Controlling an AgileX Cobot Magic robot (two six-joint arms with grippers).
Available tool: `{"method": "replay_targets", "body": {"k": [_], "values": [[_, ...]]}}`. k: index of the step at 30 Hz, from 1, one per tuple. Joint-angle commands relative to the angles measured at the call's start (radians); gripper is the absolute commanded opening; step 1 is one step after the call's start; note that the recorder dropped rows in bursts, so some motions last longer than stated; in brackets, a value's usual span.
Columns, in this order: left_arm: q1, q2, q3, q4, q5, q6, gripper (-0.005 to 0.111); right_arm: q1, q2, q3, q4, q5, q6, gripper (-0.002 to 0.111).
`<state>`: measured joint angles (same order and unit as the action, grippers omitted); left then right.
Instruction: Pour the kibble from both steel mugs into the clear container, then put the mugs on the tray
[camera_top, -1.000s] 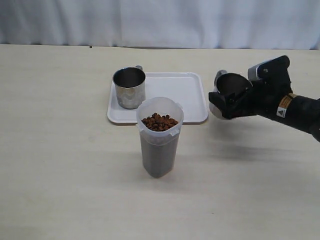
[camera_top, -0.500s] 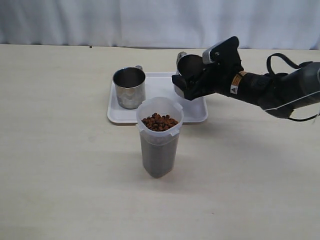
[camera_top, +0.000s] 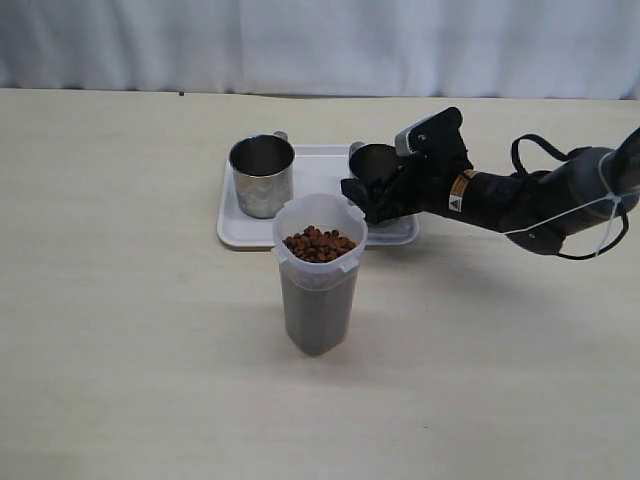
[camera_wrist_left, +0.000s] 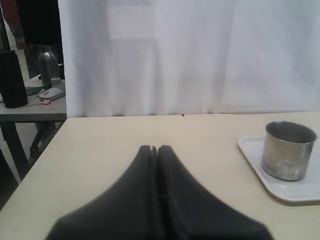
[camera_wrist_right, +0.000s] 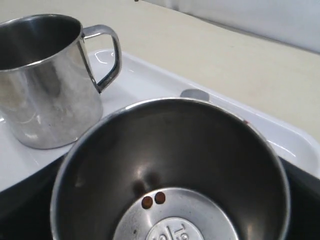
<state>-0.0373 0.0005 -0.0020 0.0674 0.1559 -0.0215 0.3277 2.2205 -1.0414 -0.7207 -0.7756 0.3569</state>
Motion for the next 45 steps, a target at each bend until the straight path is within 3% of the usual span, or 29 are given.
{"method": "replay_targets", "body": {"k": [1,4,8,18,22,24,26,32,34,45], "values": [[-0.008,0.000,0.002,0.003,-0.005,-0.001,0.000,0.001,0.004,-0.005,0.011,-0.025,0.000,0.043],[-0.008,0.000,0.002,0.003,-0.005,-0.001,0.000,-0.001,0.002,-0.005,0.030,-0.032,0.000,0.067],[-0.008,0.000,0.002,0.003,-0.005,-0.001,0.000,-0.004,-0.028,-0.005,0.032,-0.023,0.000,0.087],[-0.008,0.000,0.002,0.003,-0.005,-0.001,0.000,-0.004,-0.220,0.027,0.013,0.206,0.012,0.089],[-0.008,0.000,0.002,0.001,-0.005,-0.001,0.000,-0.004,-0.345,0.061,0.017,0.383,0.133,0.088],[-0.008,0.000,0.002,0.001,-0.005,-0.001,0.000,-0.004,-0.408,0.083,0.017,0.454,0.138,0.085],[-0.008,0.000,0.002,0.001,-0.005,-0.001,0.000,-0.004,-0.479,0.116,0.017,0.517,0.138,0.074],[-0.008,0.000,0.002,0.001,-0.005,-0.001,0.000,-0.004,-0.695,0.311,0.017,0.506,0.122,0.017],[-0.008,0.000,0.002,0.001,-0.005,-0.001,0.000,-0.004,-0.772,0.402,0.020,0.452,0.105,0.005],[-0.008,0.000,0.002,0.001,-0.005,-0.001,0.000,-0.004,-1.179,0.796,0.048,0.361,0.103,0.005]]}}
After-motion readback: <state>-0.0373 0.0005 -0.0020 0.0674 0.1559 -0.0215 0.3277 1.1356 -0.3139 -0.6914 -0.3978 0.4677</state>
